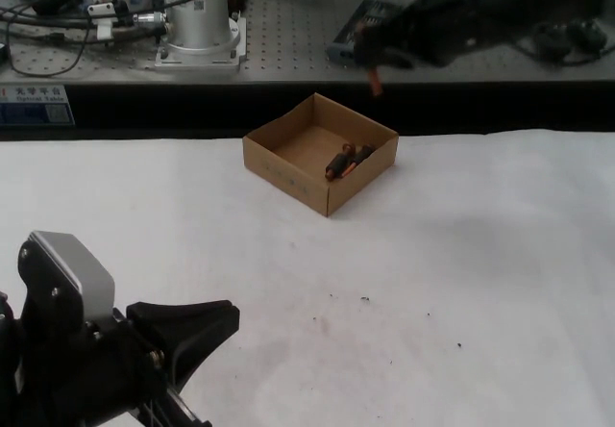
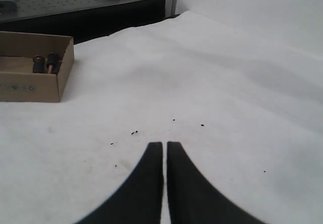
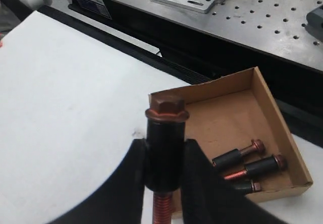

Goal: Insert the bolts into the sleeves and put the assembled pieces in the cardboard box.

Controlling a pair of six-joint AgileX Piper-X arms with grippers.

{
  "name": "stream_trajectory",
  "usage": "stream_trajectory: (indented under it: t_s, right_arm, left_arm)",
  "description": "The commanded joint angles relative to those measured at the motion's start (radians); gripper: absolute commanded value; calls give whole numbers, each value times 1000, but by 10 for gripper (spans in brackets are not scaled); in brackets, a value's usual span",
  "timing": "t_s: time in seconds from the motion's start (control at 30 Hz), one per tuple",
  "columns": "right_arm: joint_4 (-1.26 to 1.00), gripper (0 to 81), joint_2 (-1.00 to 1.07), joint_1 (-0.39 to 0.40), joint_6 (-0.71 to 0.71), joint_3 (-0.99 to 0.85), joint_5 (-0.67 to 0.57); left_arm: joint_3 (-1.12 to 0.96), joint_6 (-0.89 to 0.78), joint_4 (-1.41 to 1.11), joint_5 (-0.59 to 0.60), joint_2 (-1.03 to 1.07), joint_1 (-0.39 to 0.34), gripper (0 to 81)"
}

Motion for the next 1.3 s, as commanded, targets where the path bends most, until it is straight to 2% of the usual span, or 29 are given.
stream_trajectory:
  t_s: [0.0, 0.2, 0.43, 0.97, 1.1, 1.17, 1.27]
  right_arm:
    - [15, 60, 100, -1, -11, -120, -10]
    - [15, 60, 255, -1, -5, -243, -10]
    - [8, 60, 383, -1, -4, -289, -10]
    - [-24, 59, 446, -3, -4, -289, 13]
    - [-26, 10, 446, -3, -11, -289, 12]
    - [-26, 92, 446, -1, -19, -289, 4]
    - [-26, 267, 446, -1, -27, -289, -46]
  left_arm:
    - [-4, 22, -8, -5, -9, 3, 27]
    - [-4, 37, -8, -40, -9, 3, 27]
    - [-4, 37, -8, -42, -9, 3, 27]
    - [-4, 37, -8, -42, -9, 3, 27]
    - [-4, 37, -8, -42, -9, 3, 27]
    - [-4, 37, -8, -42, -9, 3, 27]
    - [-4, 37, -8, -42, -9, 3, 27]
